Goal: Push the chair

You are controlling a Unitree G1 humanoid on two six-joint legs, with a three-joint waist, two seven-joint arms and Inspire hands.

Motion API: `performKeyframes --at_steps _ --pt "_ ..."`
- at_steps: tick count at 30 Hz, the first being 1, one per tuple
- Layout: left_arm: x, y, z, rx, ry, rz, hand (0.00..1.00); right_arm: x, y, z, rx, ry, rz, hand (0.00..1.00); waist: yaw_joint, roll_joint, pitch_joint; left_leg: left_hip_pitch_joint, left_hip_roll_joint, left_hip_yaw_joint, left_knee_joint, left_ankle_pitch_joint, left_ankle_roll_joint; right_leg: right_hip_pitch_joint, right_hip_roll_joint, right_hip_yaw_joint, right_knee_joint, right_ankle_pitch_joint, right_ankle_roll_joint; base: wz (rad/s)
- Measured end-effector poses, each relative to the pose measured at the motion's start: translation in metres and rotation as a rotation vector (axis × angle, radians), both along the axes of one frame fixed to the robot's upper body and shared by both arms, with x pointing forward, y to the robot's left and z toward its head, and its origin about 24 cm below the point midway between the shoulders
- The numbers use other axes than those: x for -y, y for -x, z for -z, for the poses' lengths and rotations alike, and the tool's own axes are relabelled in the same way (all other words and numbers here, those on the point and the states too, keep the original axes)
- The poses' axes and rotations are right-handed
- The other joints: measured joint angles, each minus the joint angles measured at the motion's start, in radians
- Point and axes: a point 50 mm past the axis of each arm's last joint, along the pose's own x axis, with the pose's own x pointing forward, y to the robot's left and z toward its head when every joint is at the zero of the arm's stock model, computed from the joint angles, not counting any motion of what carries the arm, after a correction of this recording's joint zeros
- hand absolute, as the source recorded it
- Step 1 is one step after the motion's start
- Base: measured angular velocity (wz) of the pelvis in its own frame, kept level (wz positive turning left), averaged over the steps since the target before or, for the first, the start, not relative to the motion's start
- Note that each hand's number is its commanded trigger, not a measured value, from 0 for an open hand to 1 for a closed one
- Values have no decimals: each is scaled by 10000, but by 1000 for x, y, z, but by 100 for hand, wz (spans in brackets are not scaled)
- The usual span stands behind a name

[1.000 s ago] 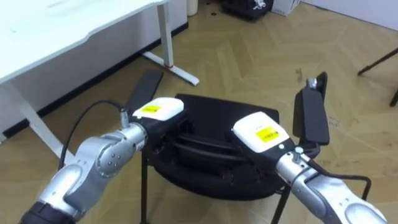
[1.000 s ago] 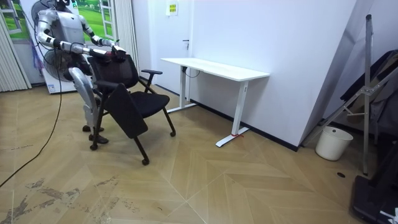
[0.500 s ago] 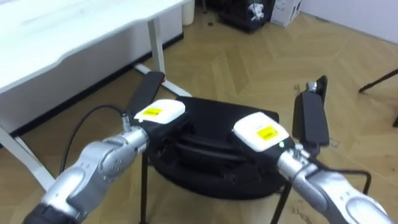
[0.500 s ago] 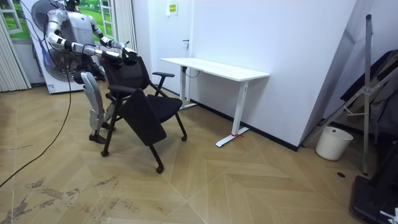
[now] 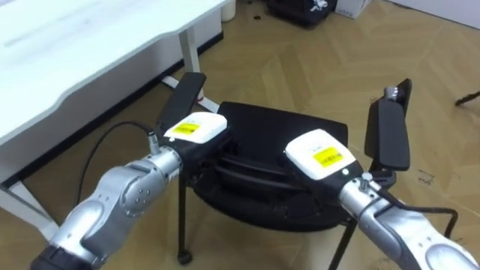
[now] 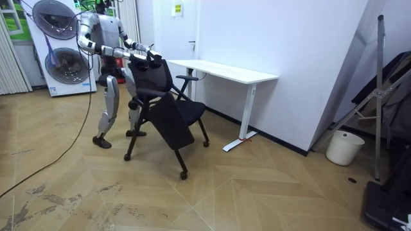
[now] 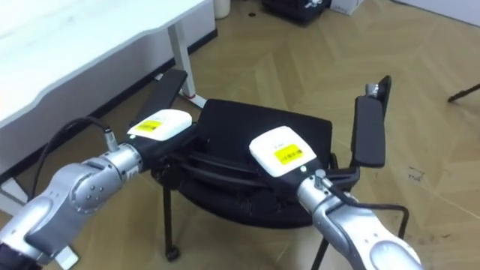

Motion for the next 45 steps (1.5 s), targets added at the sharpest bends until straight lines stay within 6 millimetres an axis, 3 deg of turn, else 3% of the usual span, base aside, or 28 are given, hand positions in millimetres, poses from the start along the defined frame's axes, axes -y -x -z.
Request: performKeyframes --at_steps 2,4,6,7,8,9,10,11,12,13,15,16,17,18,19,20,23,26,29,32,33,35,38,40,45 --pt "0 -1 0 19 12 -39 100 0 -1 -1 41 3 -34 100 6 -82 20 206 -256 -168 67 -171 96 -189 -276 152 985 264 70 36" --pt "-1 -1 2 -51 -50 -48 100 -2 -1 3 -74 -97 20 100 173 -67 28 383 -247 -347 107 -381 51 -186 -210 227 1326 679 43 24" --pt "-2 -1 4 -104 -122 -47 100 -4 0 7 -245 -170 67 100 376 -3 68 591 -105 -671 176 -598 -55 -188 -18 195 1690 1348 20 23" --pt "-3 -1 6 -142 -198 -32 100 -4 1 12 -375 -164 82 100 496 76 91 782 33 -933 137 -724 -120 -317 129 219 2052 1989 51 33" --pt "-4 -1 5 -94 -267 -6 100 -5 1 13 -382 -235 84 100 641 264 167 858 220 -1259 84 -913 -185 -552 287 305 2481 2166 -43 24" --pt "-4 -1 5 -49 -251 16 100 -7 1 13 -350 -285 92 100 765 285 168 853 240 -1365 54 -1009 -130 -812 422 517 2618 1860 -33 13" --pt "-6 -2 3 32 -246 -40 100 -9 -1 11 -262 -300 54 100 958 341 198 931 209 -1683 -103 -1001 -172 -1361 684 853 2695 1171 -148 12" --pt "-9 -2 4 0 -255 -147 100 -12 -3 10 -238 -210 -23 100 1109 507 292 1102 214 -2031 -310 -949 -238 -1893 1039 1050 2432 723 -292 22" --pt "-10 -2 4 -17 -218 -212 100 -13 -4 9 -236 -186 -73 100 1126 580 324 1190 226 -2250 -427 -914 -291 -2135 1214 1151 2090 586 -389 56" --pt "-11 -1 5 -87 -229 -265 100 -16 -4 10 -262 -194 -89 100 1100 582 308 1352 189 -2673 -702 -751 -490 -2560 1511 1514 1157 535 -455 91" --pt "-14 1 8 -151 -264 -381 100 -19 -3 11 -344 -151 -151 100 988 519 287 1562 123 -3415 -871 -664 -708 -2953 1656 2271 -542 796 -507 127" --pt "-15 0 8 -153 -264 -443 100 -21 -3 10 -376 -154 -184 100 760 438 274 1523 24 -4052 -651 -787 -902 -3077 1535 2917 -1392 1414 -333 148" --pt "-17 1 9 -189 -280 -489 100 -22 -3 9 -372 -53 -251 100 786 319 181 1427 -54 -4428 -377 -985 -1157 -3065 1416 2603 -1276 2020 -588 140" --pt "-15 2 10 -211 -278 -521 100 -21 -3 10 -404 40 -247 100 805 391 116 1394 35 -4522 -280 -1047 -1227 -2939 1431 2240 -1306 1899 -677 106" --pt "-13 3 11 -235 -225 -540 100 -19 -4 10 -447 145 -186 100 817 472 54 1405 291 -4535 -260 -1033 -1266 -2695 1532 1669 -1539 1861 -945 96" --pt "-12 3 11 -196 -177 -487 100 -16 -5 9 -402 247 -169 100 836 488 57 1435 542 -4422 -390 -957 -1403 -2489 1640 1275 -1690 1907 -1224 89" --pt "-10 2 9 -83 -5 -492 100 -13 -12 2 -288 541 -410 100 1055 490 55 1479 933 -4035 -645 -813 -1716 -2198 1796 688 -1767 1640 -1534 60" --pt "-10 3 8 -33 -5 -545 100 -13 -13 1 -205 552 -433 100 1110 483 59 1460 1105 -4011 -812 -723 -1860 -1921 1839 43 -1853 1372 -1701 57" --pt "-9 2 5 70 -14 -589 100 -12 -14 -1 -138 540 -430 100 1019 449 64 1348 1189 -3971 -923 -591 -1990 -1704 1839 -519 -1921 1233 -1777 65" --pt "-7 1 6 22 -133 -646 100 -12 -15 0 -281 590 -402 100 798 392 92 1380 1510 -2845 -1008 -446 -2085 -1113 1859 -1434 -2263 1099 -1799 78" --pt "-7 1 6 29 -138 -641 100 -12 -15 0 -293 593 -408 100 792 355 115 1384 1548 -2709 -1007 -417 -2084 -1021 1857 -1555 -2325 1065 -1811 56" --pt "-7 1 6 8 -154 -612 100 -12 -14 1 -368 610 -434 100 731 320 120 1347 1811 -1845 -717 -387 -2100 -748 1897 -2018 -2554 1008 -1860 52" --pt "-6 2 7 -143 -180 -578 100 -11 -14 3 -455 609 -472 100 682 301 135 1162 2002 -1158 -169 -407 -2049 -408 1922 -2386 -2703 854 -1830 45" --pt "-6 2 9 -211 -157 -588 100 -10 -14 4 -520 589 -481 100 516 313 143 972 2037 -1101 300 -453 -1974 -223 1924 -2638 -2683 696 -1781 49" --pt "-7 5 14 -442 -83 -703 100 -11 -14 6 -651 540 -527 100 591 411 133 815 2098 -1115 997 -529 -1850 87 1902 -2751 -2572 458 -1738 15"
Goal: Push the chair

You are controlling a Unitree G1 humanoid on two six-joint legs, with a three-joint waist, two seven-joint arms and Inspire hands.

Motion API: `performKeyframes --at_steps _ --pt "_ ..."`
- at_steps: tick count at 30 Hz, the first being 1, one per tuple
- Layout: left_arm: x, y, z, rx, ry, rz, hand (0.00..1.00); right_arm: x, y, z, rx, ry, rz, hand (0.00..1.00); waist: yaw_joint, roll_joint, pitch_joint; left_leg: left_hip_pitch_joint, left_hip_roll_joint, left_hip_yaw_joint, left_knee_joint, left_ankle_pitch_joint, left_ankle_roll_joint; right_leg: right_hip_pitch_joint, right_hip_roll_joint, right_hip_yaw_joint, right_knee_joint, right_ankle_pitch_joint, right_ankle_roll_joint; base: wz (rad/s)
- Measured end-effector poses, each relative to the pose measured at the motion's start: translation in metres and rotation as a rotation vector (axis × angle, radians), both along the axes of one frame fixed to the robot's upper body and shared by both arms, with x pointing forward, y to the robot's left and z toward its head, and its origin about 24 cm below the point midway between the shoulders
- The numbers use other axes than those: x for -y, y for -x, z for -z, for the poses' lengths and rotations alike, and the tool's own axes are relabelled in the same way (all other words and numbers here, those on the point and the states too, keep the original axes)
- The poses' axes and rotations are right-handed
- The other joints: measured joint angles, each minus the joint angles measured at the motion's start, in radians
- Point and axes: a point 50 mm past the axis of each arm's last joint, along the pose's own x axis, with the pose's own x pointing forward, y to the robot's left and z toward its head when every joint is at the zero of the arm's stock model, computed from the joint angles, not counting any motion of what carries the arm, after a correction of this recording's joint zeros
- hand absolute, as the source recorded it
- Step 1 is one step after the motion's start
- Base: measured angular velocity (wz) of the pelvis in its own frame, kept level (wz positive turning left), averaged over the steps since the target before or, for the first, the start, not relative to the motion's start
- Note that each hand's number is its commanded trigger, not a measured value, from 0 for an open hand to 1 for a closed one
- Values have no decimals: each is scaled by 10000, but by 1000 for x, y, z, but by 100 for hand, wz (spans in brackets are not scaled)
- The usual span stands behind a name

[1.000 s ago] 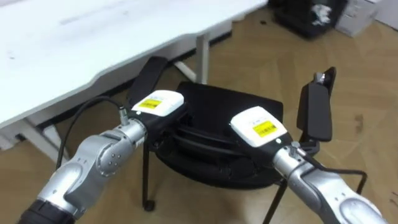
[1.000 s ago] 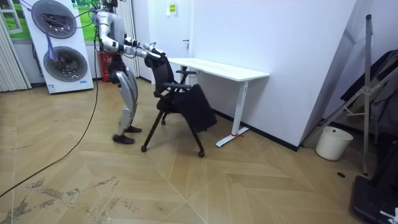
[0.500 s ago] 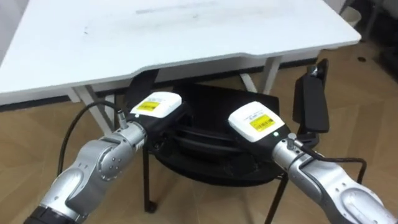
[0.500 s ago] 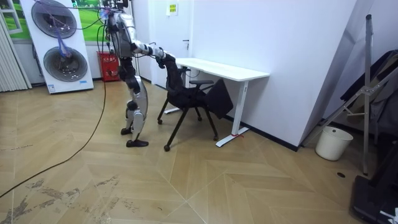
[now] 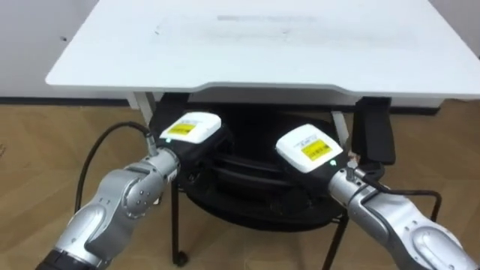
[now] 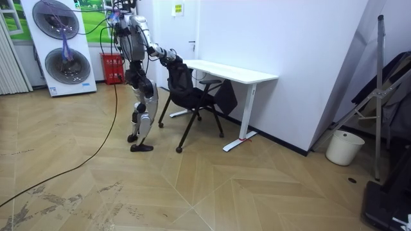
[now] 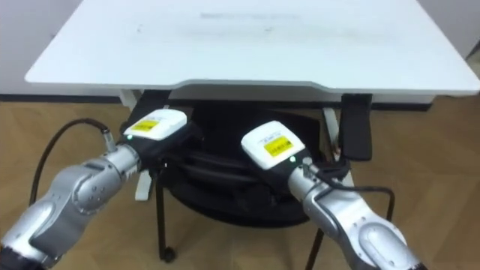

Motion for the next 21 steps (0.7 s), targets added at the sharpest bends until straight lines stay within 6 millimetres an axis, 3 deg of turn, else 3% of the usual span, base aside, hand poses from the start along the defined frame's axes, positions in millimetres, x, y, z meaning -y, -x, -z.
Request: performKeyframes --at_steps 2,4,5,6,7,8,9,11,16,18,19,21 --pt "0 0 0 -28 37 -35 100 0 0 0 28 5 14 100 -14 31 4 -2 -77 -123 -27 -2 5 32 -13 30 0 -27 12 13" --pt "1 1 2 -89 77 -67 100 2 1 1 37 69 22 100 20 54 -3 -56 -312 -232 -151 27 129 20 -50 494 21 -47 37 6" --pt "2 4 2 -55 116 -46 100 3 3 0 70 94 23 100 92 25 -22 -64 -692 -248 -655 122 259 -86 -130 785 68 -69 78 -25" --pt "3 5 2 -34 132 -34 100 4 4 0 105 100 11 100 223 44 -34 -85 -907 -239 -975 213 367 -135 -146 959 78 -68 86 -69" --pt "2 9 1 -14 148 -35 100 4 8 2 97 -3 35 100 443 -33 -66 -160 -1267 -254 -1459 517 715 -215 -179 1336 92 -49 119 -85" --pt "0 13 2 -51 111 35 100 4 12 4 48 -102 21 100 607 -152 -130 -141 -1470 -258 -1729 732 802 -202 -214 1589 25 -14 188 -70" --pt "-1 15 2 -56 113 61 100 4 14 4 41 -128 -18 100 600 -195 -171 -89 -1505 -263 -1799 735 805 -200 -235 1643 -6 -6 238 -32" --pt "-2 17 2 -101 85 81 100 3 16 4 77 -137 -69 100 523 -258 -173 228 -1651 -235 -2021 794 897 -162 -304 2276 -56 36 337 0" --pt "-3 16 1 -227 27 117 100 2 16 4 146 -29 -111 100 497 -293 -135 554 -1896 -161 -2291 703 1032 -48 -500 2407 -73 58 524 -7" --pt "-2 15 -1 -205 21 141 100 2 15 3 200 -38 -85 100 487 -297 -107 539 -1916 -121 -2266 651 1109 -114 -604 2512 148 -3 631 -10" --pt "-2 14 -2 -200 64 107 100 2 14 2 253 -21 -92 100 534 -296 -92 539 -1926 98 -2230 596 1169 -256 -691 2671 375 -43 698 -28" --pt "-4 12 -4 -110 79 83 100 2 10 -1 405 -19 -134 100 638 -224 16 533 -1853 332 -2067 426 1254 -463 -753 2952 651 -75 755 -41"
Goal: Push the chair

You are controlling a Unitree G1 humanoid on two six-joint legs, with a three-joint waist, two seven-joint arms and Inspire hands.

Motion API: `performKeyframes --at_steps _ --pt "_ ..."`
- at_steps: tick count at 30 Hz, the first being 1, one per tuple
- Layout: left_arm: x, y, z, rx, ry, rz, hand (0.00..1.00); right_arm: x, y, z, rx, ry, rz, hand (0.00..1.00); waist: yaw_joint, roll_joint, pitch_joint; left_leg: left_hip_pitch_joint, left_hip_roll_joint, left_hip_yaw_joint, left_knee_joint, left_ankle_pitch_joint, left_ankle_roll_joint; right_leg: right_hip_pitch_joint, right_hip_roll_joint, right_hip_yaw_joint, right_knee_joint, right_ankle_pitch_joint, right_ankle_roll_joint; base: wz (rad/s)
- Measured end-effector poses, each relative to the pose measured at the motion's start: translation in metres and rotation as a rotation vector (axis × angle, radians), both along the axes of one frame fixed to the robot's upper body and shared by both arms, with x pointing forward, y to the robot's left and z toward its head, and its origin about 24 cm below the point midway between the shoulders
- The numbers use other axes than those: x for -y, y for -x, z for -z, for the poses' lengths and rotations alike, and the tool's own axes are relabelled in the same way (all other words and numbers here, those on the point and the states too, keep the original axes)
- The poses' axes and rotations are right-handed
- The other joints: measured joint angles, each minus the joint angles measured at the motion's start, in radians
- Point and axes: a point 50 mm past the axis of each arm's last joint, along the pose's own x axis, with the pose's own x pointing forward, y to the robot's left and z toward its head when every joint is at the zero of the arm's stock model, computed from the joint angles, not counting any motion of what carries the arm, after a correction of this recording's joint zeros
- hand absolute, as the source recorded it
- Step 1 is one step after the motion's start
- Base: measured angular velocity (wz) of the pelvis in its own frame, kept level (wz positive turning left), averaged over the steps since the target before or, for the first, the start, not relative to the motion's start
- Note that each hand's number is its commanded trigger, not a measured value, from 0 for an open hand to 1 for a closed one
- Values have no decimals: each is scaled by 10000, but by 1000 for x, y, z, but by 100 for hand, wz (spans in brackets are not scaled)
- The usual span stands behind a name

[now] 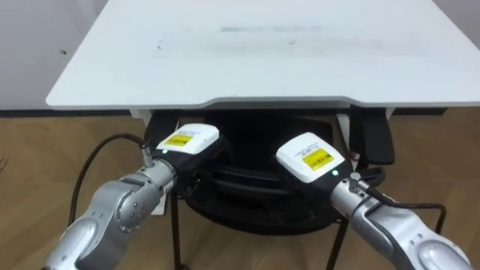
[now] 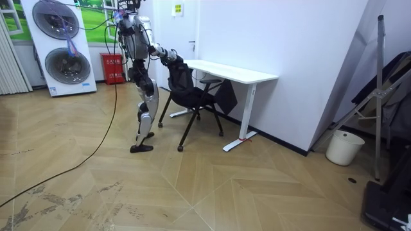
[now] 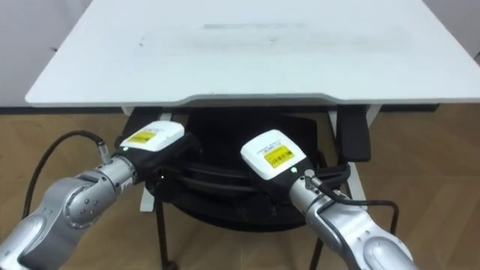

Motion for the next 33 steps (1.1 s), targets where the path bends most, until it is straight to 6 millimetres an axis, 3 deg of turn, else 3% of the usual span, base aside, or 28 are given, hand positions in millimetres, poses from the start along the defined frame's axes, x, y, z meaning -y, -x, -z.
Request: performKeyframes --at_steps 1,5,7,13,17,25,26,27,28,29,30,33 --pt "0 0 -1 56 42 -4 100 0 -1 -1 90 -15 2 100 102 24 32 -9 -10 103 29 -96 44 -150 -73 38 139 -8 35 -39" --pt "-2 -1 -2 133 17 39 100 -1 0 0 134 -123 10 100 241 38 42 35 2 453 -34 -217 200 -259 -126 263 13 136 335 -25" --pt "-3 -2 -4 210 37 10 100 -2 -1 -1 218 -189 32 100 355 86 41 23 43 691 -46 -247 260 -257 -97 326 -323 259 314 -32" --pt "-4 -2 -5 324 -8 -20 100 -2 0 -1 246 -233 66 100 328 185 -24 36 -10 754 -326 -197 443 -20 51 521 -1279 810 527 -7" --pt "-4 -2 -5 328 -40 -31 100 -3 0 0 263 -207 57 100 317 168 -60 221 -158 820 -656 -108 538 95 33 553 -1528 920 626 -3" --pt "-5 -2 -5 312 -67 -57 100 -5 1 0 183 -214 109 100 297 159 -69 340 -190 833 -768 -93 563 283 45 546 -1728 1044 677 0" --pt "-5 -2 -5 312 -67 -62 100 -5 1 0 183 -220 108 73 300 163 -72 345 -190 832 -769 -93 562 289 47 549 -1733 1045 677 0" --pt "-5 -2 -5 310 -64 -61 100 -5 1 0 182 -220 108 53 302 164 -72 349 -190 832 -771 -93 562 291 47 549 -1733 1045 677 0" --pt "-5 -2 -5 307 -63 -60 78 -6 1 0 188 -208 104 12 302 165 -73 357 -190 832 -775 -93 562 295 48 551 -1734 1044 677 0" --pt "-5 -2 -5 305 -66 -57 35 -6 1 0 188 -208 106 0 293 168 -74 356 -190 829 -776 -93 562 298 48 544 -1739 1045 677 0" --pt "-5 -2 -5 300 -70 -55 0 -6 1 0 191 -215 124 0 275 170 -76 354 -191 824 -775 -93 562 314 50 531 -1759 1049 675 3" --pt "-5 -2 -4 249 -97 -127 0 -6 0 -1 187 -217 224 0 169 194 -115 358 -191 768 -773 -94 562 395 81 487 -1887 1127 690 4"
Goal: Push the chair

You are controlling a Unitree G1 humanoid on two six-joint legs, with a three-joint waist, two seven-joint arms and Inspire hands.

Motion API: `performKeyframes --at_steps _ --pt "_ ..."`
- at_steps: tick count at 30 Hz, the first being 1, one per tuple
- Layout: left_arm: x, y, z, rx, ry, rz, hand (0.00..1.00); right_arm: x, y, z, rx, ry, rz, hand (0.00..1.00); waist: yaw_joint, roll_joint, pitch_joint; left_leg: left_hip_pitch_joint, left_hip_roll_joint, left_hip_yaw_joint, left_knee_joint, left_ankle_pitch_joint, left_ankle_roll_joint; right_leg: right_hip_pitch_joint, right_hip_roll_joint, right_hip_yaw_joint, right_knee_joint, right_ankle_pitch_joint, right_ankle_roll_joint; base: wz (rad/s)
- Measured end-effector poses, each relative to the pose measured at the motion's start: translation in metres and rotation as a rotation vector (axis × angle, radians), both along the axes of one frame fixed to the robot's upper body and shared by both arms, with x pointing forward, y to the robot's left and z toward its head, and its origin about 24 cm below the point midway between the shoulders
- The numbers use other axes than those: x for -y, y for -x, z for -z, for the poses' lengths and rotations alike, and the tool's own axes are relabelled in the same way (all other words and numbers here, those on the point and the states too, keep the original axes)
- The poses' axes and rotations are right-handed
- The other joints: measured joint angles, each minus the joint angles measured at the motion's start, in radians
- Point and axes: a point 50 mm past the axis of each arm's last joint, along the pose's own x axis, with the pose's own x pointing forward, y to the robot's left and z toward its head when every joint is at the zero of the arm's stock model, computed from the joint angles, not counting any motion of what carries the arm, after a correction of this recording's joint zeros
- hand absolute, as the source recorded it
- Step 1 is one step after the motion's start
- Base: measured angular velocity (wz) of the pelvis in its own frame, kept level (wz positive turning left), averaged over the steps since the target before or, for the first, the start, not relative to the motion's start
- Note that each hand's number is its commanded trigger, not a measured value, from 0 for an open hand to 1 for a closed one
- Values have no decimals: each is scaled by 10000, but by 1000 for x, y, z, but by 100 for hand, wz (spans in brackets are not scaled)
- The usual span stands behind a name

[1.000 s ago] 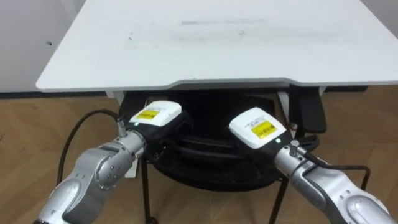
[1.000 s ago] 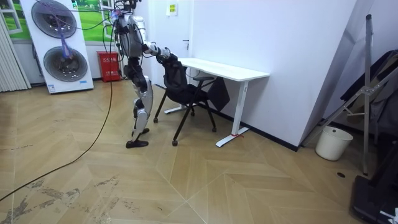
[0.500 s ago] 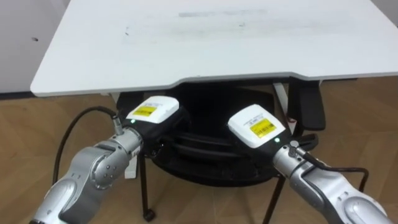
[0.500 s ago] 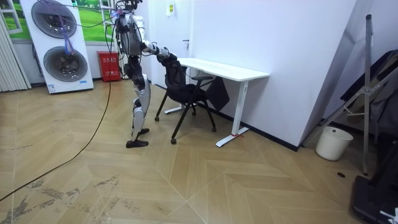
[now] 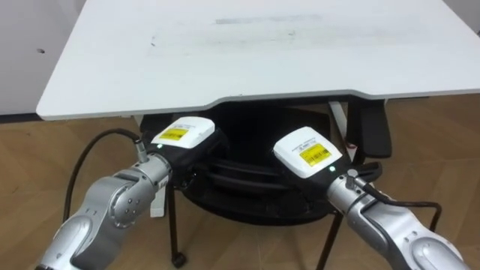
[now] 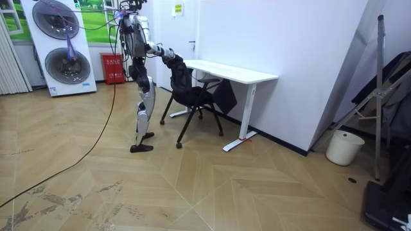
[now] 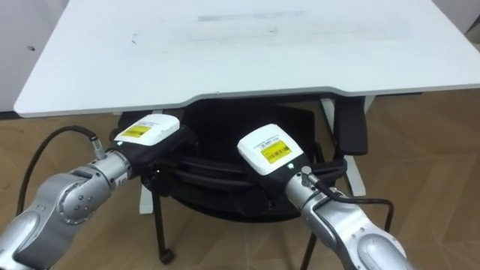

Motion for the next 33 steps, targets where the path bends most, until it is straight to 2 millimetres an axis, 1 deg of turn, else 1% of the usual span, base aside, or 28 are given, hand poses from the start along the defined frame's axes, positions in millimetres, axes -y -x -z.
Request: performKeyframes --at_steps 3,6,8,14,18,20,22,27,28,33 --pt "0 0 0 -171 13 -117 0 0 -1 -1 -124 -11 148 0 -21 30 -53 54 0 1 -11 0 1 62 12 12 -48 48 19 0" --pt "3 0 -4 -281 99 -55 0 2 -1 -1 -488 -225 352 0 -24 79 -79 246 -1 13 -100 1 2 250 29 25 -169 118 38 -1" --pt "6 0 -5 -444 181 42 0 3 -2 -1 -786 -503 538 0 -29 96 -76 407 -9 31 -173 5 3 367 27 28 -172 119 39 0" --pt "10 1 -11 -413 378 81 0 6 -2 -3 -1016 -1219 1157 0 -33 118 -62 416 -8 32 -191 9 -4 367 31 42 -182 119 39 0" --pt "9 0 -14 -298 523 -17 0 7 -2 -4 -1059 -1194 1194 0 -33 119 -49 423 -9 32 -217 9 -4 359 31 38 -174 119 39 0" --pt "9 -1 -15 -260 562 -35 0 7 -3 -5 -1128 -1190 1215 0 -35 127 -13 430 -9 32 -234 12 -9 359 33 40 -175 119 39 0" --pt "9 -1 -15 -272 568 -31 0 7 -2 -5 -1174 -1212 1219 0 -39 130 0 431 -10 32 -243 15 -14 356 36 46 -180 119 39 0" --pt "11 -1 -15 -258 636 -11 0 6 -2 -7 -1304 -1412 1331 0 -48 149 12 366 -16 35 -238 18 -21 359 47 48 -325 125 30 0" --pt "11 -1 -15 -262 665 -10 0 5 -2 -8 -1302 -1442 1330 0 -50 172 26 363 -16 35 -238 20 -23 358 48 48 -324 127 26 0" --pt "14 0 -19 -192 782 94 0 4 -2 -8 -1391 -1486 1329 0 -83 195 29 373 -14 33 -236 23 -28 370 51 45 -324 127 26 0"
